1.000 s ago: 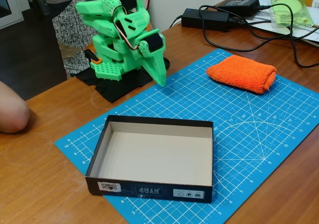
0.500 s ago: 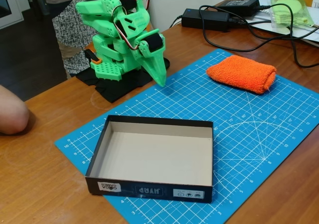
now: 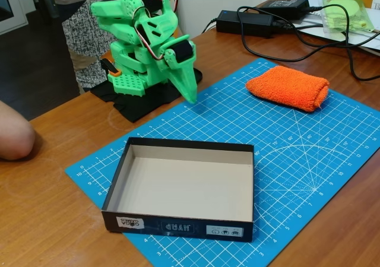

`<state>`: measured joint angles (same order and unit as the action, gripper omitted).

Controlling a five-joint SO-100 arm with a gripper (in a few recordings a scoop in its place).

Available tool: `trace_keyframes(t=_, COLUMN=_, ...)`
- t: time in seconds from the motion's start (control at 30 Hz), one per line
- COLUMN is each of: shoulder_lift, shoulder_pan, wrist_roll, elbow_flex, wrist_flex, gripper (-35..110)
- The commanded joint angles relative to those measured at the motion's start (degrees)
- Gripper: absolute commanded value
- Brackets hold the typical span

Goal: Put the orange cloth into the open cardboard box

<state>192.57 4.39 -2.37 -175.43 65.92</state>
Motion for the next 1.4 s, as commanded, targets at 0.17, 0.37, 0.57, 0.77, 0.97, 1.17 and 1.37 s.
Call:
trace_keyframes(t=0.17, shoulder_lift=0.3, shoulder_pan=-1.7, wrist_roll=3.6, elbow_flex=6.2, wrist_flex=-3.7, gripper=14)
trace_keyframes(t=0.37, shoulder_lift=-36.3, shoulder_pan=-22.2, wrist_roll=1.6, elbow_flex=29.0, wrist_flex=-10.5, gripper=29)
trace_keyframes(t=0.57, shoulder_lift=-92.0, shoulder_pan=-30.1, wrist_roll=5.8, elbow_flex=55.8, wrist_flex=-15.1, gripper=34)
trace_keyframes(t=0.77, shoulder_lift=-124.3, shoulder_pan=-33.9, wrist_roll=10.9, elbow_flex=83.3, wrist_flex=-5.9, gripper=35)
trace_keyframes(t=0.97, shoulder_lift=-126.7, shoulder_pan=-41.0, wrist_roll=25.6, elbow_flex=91.0, wrist_flex=1.7, gripper=36)
trace_keyframes(t=1.17, shoulder_lift=-116.5, shoulder_pan=-42.7, wrist_roll=32.4, elbow_flex=93.3, wrist_flex=7.7, gripper=37)
trace_keyframes(t=1.37, shoulder_lift=-99.1, shoulder_pan=-33.1, wrist_roll=28.6, elbow_flex=83.1, wrist_flex=6.3, gripper=37)
